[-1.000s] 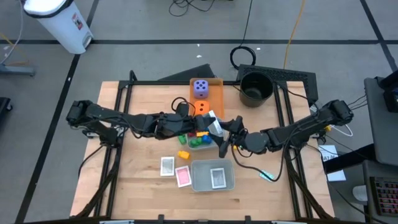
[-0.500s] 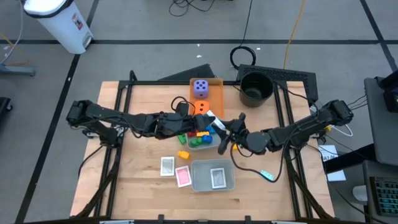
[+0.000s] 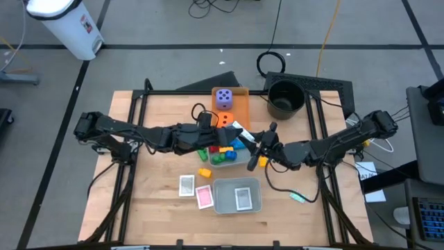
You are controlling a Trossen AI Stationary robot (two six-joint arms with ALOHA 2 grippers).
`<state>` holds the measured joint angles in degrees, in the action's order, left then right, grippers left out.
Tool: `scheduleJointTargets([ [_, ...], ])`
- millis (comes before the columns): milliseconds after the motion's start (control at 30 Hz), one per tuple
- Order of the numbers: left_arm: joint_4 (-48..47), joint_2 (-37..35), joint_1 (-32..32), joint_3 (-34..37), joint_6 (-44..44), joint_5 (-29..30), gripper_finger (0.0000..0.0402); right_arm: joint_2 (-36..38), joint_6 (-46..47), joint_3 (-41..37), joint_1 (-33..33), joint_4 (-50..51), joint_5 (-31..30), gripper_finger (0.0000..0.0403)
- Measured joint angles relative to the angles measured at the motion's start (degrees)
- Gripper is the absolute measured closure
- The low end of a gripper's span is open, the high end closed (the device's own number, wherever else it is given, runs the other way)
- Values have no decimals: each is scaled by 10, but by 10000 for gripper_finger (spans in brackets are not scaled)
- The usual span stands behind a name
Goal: Pick & Place Toys
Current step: Put the white and blue and green playing card pack into the bottom gray bin
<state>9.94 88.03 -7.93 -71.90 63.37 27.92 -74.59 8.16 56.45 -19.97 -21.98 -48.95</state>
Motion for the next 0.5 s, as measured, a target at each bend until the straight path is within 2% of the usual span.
scheduleJointTargets([
  [300,7,-58,7,0,-121,2,55,43,-3,0,-5,25,3,338],
  [500,-9,-112,6,0,-195,2,55,59,0,0,-14,74,110,338],
])
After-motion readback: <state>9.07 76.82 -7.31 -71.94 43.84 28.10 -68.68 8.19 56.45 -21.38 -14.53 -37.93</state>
